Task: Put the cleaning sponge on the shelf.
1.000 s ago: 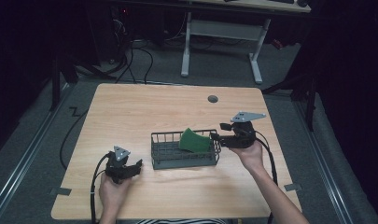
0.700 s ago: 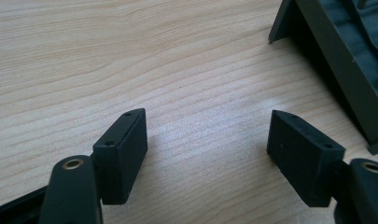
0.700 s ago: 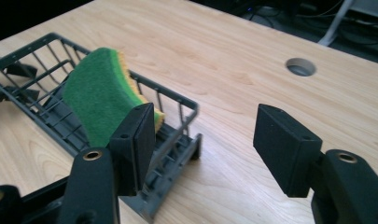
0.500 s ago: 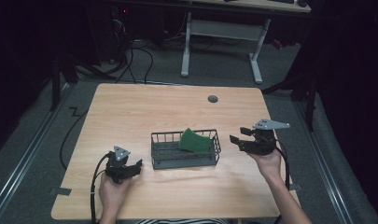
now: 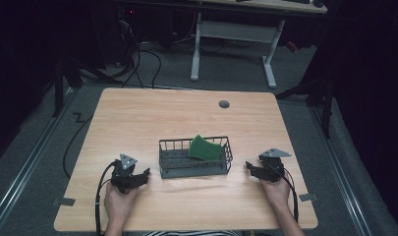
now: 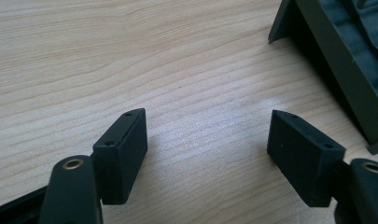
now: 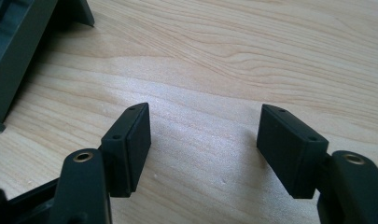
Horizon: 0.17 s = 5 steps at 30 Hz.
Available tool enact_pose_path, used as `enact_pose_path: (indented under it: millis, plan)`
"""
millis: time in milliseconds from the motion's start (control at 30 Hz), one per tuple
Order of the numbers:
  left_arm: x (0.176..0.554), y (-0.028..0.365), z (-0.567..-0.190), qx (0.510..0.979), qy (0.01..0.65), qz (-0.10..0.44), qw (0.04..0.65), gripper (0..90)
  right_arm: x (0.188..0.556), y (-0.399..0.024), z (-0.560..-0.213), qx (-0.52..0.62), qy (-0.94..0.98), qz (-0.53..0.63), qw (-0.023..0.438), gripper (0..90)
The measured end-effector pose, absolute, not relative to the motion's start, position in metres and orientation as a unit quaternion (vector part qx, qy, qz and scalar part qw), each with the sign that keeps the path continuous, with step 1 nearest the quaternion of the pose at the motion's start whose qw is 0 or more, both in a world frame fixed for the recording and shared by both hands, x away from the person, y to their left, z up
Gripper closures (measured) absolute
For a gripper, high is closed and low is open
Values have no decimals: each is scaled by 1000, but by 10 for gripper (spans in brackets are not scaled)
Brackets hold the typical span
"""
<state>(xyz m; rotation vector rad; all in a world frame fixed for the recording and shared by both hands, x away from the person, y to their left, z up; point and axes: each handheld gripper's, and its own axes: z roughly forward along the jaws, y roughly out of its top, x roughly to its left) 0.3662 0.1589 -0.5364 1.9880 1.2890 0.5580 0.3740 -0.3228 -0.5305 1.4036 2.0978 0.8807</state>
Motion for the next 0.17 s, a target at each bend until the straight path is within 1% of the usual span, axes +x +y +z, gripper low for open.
enact_pose_path:
  millis: [100, 167]
  plan:
    - [366, 159, -536, 766, 497, 215, 346, 292, 374, -323, -531, 515, 761, 319, 232, 321]
    - [366, 159, -536, 766, 497, 215, 346, 292, 374, -323, -531, 517, 760, 318, 234, 320]
